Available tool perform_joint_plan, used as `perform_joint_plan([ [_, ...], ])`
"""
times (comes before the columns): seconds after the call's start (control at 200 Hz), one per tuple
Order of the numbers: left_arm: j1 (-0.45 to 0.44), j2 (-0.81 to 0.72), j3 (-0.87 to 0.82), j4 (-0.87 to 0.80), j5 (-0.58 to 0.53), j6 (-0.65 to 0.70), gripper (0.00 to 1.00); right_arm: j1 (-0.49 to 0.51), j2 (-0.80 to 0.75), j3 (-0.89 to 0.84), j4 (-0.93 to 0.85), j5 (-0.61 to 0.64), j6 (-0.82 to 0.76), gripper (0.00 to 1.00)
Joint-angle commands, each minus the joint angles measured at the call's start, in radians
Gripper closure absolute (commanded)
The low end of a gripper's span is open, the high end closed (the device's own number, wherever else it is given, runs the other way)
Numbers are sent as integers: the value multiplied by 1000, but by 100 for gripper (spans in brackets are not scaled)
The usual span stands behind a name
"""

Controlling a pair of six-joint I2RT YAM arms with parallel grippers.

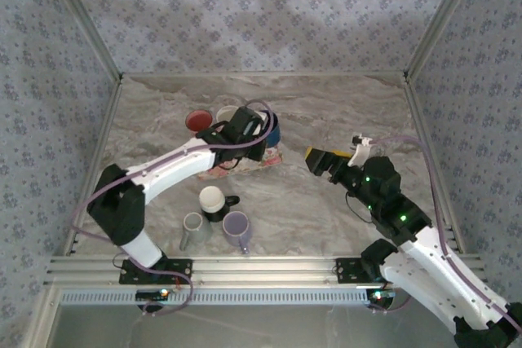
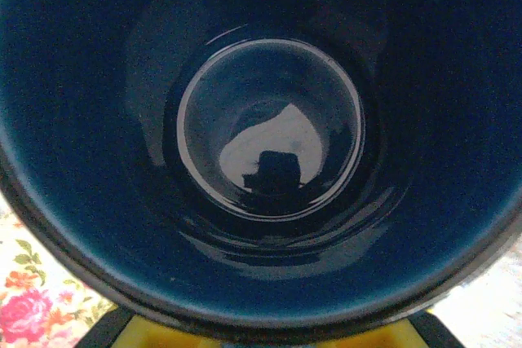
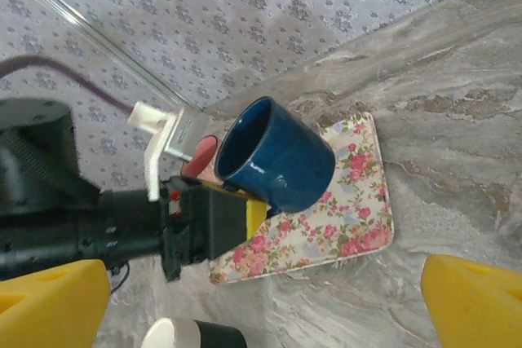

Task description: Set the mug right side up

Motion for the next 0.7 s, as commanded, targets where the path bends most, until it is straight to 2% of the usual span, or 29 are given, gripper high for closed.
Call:
perform_joint_plan([
  [0.0,-2,46,118,28,-93,22,100,17,-25,29,-59,47,-43,0],
  [0.365,5,242,268,-27,-203,21,100,50,-65,27,-124,99,-75,0],
  [0.695,53,338,309,-30,-192,-30,100,71,-76,22,-142,128,-75,0],
])
